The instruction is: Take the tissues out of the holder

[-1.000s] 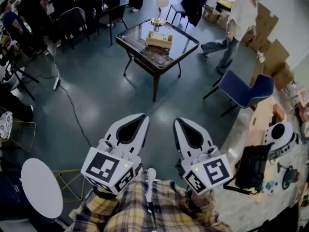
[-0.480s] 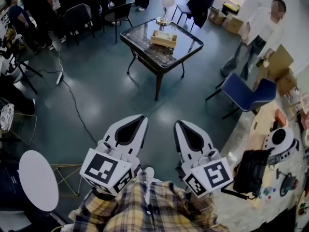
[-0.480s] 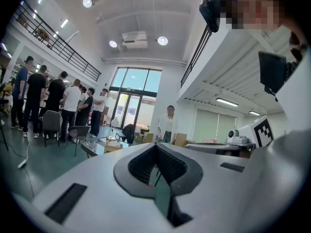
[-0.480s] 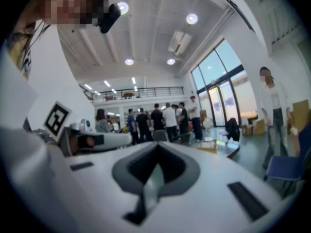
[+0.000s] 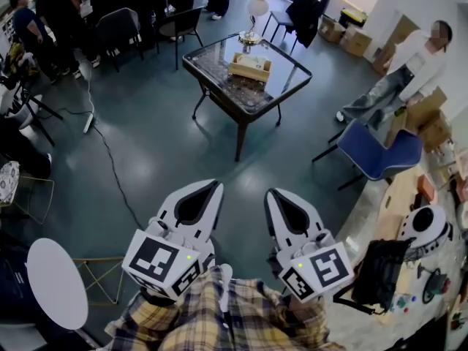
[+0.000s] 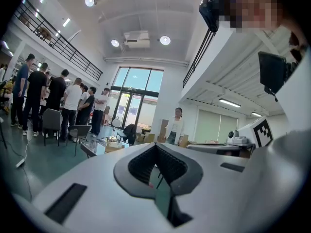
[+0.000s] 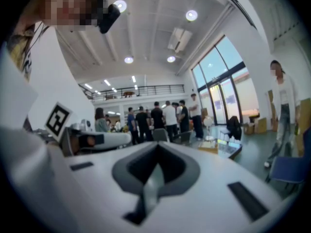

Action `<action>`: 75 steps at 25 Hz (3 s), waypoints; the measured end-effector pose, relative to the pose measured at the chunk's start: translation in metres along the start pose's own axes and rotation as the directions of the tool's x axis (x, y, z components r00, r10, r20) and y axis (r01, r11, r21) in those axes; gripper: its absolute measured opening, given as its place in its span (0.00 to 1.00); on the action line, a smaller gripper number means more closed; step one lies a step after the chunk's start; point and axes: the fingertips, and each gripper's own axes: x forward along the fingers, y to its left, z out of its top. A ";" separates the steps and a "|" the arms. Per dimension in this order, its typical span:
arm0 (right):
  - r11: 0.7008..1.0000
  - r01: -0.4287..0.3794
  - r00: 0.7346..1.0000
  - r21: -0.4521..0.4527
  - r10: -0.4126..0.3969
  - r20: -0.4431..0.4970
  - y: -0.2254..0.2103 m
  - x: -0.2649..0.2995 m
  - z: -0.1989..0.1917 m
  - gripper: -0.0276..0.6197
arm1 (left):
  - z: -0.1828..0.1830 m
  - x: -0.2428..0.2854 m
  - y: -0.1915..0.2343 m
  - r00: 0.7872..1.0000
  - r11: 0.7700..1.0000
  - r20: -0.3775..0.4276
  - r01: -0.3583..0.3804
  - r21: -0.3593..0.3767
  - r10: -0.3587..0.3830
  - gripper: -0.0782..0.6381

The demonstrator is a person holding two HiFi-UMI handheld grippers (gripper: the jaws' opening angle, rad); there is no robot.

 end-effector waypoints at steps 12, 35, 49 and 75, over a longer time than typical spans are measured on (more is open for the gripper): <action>0.999 0.038 0.998 0.024 -0.039 0.048 -0.045 0.146 0.038 0.06 | 0.048 0.098 0.120 0.997 0.997 -0.001 0.073 0.026 -0.073 0.13; 0.997 0.050 0.999 0.066 -0.049 -0.022 -0.144 0.361 0.045 0.06 | 0.061 0.240 0.299 0.998 0.999 -0.050 0.037 -0.034 -0.039 0.13; 0.998 0.034 0.999 0.053 -0.033 -0.005 -0.276 0.461 0.103 0.06 | 0.114 0.415 0.344 0.998 0.998 -0.022 0.061 -0.016 -0.061 0.13; 0.929 0.336 0.942 0.157 -0.332 -0.051 -0.416 0.593 0.109 0.06 | 0.122 0.612 0.441 0.923 0.939 -0.176 0.338 -0.059 -0.343 0.13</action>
